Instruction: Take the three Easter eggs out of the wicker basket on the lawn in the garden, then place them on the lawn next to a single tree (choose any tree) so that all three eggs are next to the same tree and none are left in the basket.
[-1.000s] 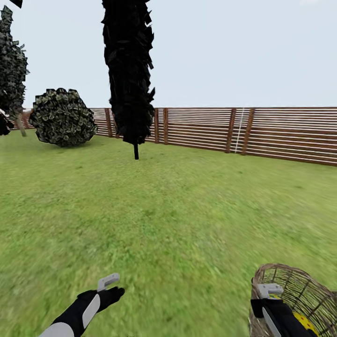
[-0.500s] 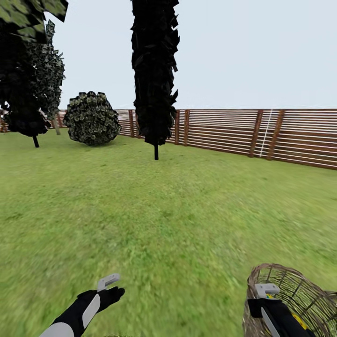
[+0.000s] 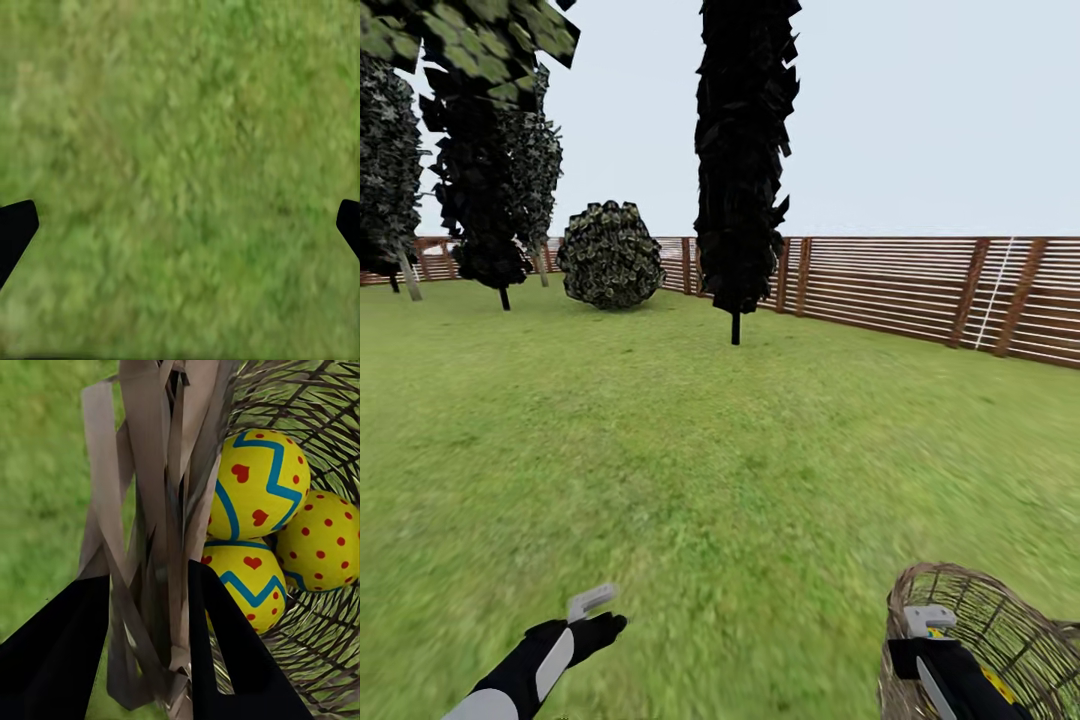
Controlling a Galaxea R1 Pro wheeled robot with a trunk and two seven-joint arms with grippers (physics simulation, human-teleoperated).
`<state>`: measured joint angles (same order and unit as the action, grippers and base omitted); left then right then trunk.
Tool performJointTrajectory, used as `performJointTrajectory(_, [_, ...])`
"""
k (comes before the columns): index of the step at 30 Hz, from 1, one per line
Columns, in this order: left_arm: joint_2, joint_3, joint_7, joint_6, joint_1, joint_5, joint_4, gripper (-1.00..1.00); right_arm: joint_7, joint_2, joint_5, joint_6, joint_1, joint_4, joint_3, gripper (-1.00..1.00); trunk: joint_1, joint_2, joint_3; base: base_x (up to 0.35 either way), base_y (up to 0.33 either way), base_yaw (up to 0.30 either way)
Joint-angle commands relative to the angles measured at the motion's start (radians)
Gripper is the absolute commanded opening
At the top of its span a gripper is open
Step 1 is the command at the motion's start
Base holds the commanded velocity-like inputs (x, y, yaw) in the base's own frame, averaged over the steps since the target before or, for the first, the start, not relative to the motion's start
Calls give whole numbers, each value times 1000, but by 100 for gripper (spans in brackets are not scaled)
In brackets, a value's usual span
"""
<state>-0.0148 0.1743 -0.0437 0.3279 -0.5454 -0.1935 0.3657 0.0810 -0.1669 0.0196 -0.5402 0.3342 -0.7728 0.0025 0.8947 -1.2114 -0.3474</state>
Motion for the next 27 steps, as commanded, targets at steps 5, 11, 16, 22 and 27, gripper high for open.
performJointTrajectory(5, [-4,5,-4,7,-1,-3,1,100,3,2,-6,-7,0,-1,2,-100,-19,34,16,0,0,295])
performJointTrajectory(11, [-18,6,-22,-1,-1,-3,-81,100,-1,-5,5,-16,0,-3,-8,-100,-42,76,37,0,0,295])
performJointTrajectory(16, [-51,11,-65,6,-1,-5,-77,100,-2,-8,4,-18,0,-2,-11,-100,-61,111,55,0,0,295])
performJointTrajectory(22, [-58,10,-65,7,-1,-4,-74,100,-3,-9,3,-24,0,-2,-9,-100,-84,153,76,0,0,296])
performJointTrajectory(27, [-78,10,-65,8,-1,-4,-73,100,-2,-2,-3,-24,0,-2,-3,-100,-104,188,93,0,0,295])
